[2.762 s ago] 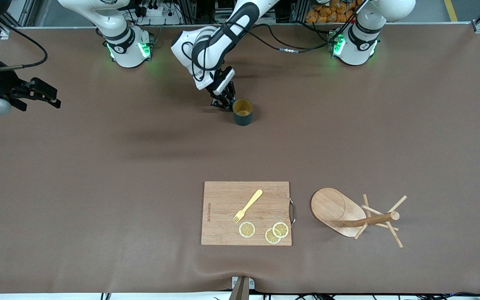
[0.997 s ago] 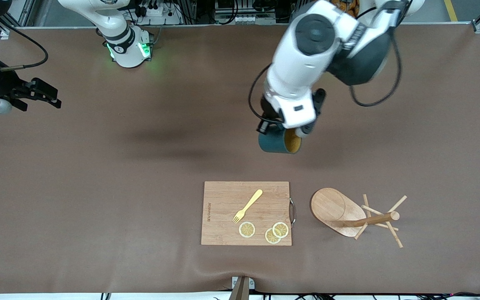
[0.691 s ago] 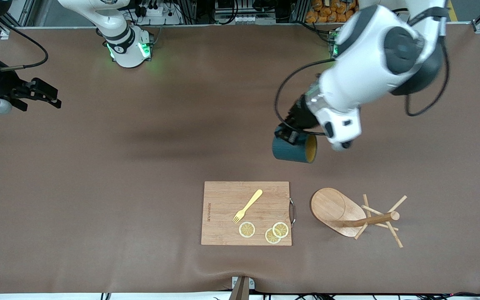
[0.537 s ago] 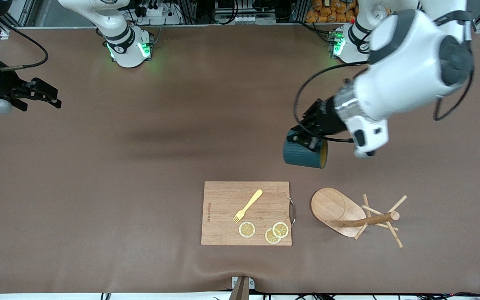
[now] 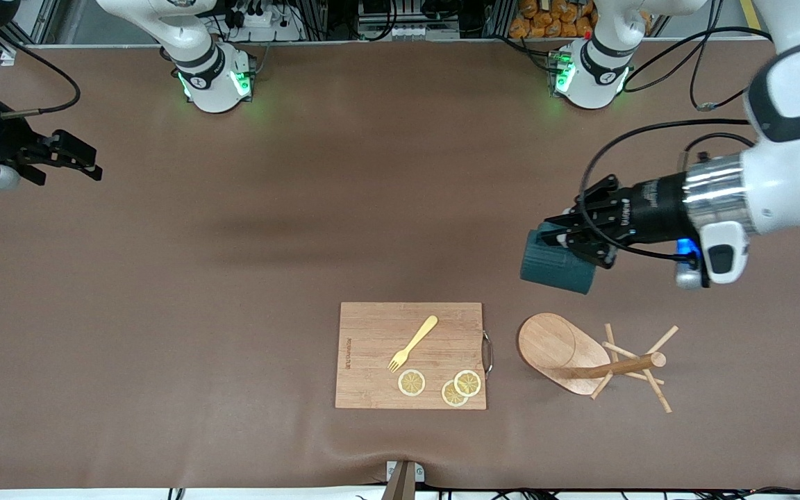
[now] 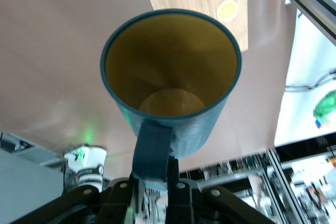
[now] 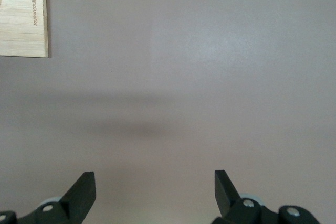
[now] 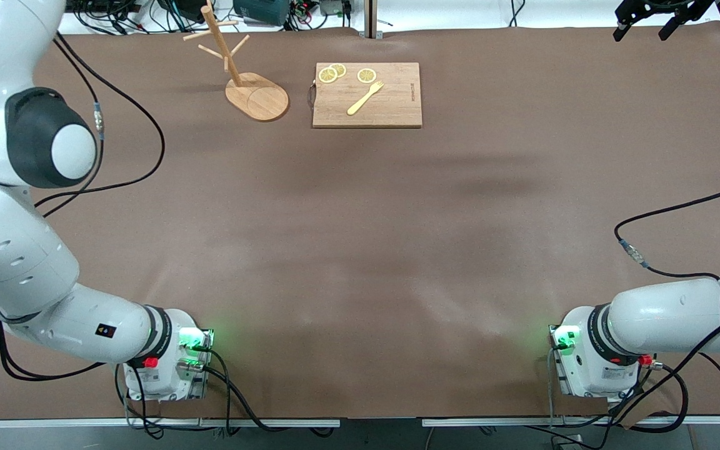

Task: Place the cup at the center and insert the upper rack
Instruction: 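Lift the mug with the left gripper and carry it toward the mug tree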

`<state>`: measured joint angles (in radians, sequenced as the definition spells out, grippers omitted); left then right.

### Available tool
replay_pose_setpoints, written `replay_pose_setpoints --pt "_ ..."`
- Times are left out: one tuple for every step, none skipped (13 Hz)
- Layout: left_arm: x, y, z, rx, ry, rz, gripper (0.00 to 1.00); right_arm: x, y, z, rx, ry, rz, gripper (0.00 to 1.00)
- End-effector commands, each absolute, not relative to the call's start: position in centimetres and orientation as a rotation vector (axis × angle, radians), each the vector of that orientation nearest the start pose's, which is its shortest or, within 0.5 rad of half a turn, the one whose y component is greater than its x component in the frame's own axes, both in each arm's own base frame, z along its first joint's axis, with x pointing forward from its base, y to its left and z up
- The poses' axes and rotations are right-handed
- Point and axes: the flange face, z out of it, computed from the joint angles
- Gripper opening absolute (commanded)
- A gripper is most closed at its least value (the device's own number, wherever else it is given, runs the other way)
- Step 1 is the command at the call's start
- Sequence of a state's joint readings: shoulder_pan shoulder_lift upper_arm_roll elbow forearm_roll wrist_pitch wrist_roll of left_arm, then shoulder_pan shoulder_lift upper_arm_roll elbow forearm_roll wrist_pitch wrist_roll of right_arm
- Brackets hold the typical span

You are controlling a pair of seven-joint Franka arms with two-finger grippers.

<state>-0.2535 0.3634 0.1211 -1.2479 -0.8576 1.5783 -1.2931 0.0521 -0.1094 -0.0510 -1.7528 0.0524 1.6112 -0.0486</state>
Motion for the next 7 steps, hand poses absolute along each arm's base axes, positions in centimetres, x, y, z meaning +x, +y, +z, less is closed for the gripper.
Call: replay_pose_setpoints --pt "63.9 -15.1 59.5 2.014 1.236 -0.777 0.0 51.6 0.2 60.4 -3.096 -0.092 0.031 1.0" --pt "63.8 -14.4 59.3 2.026 1.201 -0.787 0.0 51.6 0.2 60.4 -3.096 -0.092 0.031 1.0" --pt "63.8 -13.4 59.1 2.035 1.159 -0.795 0.0 51.6 0.2 60.4 -3.096 -0.092 0.034 1.0" --pt "63.8 -13.1 59.0 2.018 1.095 -0.815 0.0 51.6 0.2 60.4 -3.096 -0.092 0.034 1.0" --pt "64.3 -11.3 58.8 1.973 1.048 -0.818 0.0 51.6 0.2 60.4 -3.096 -0.092 0.034 1.0" --pt "64.6 -10.5 57.9 1.953 1.006 -0.847 0.0 51.6 0.2 60.4 -3.096 -0.092 0.036 1.0" --pt "64.8 -9.7 57.3 1.928 0.962 -0.866 0.0 51.6 0.2 60.4 -3.096 -0.092 0.036 1.0"
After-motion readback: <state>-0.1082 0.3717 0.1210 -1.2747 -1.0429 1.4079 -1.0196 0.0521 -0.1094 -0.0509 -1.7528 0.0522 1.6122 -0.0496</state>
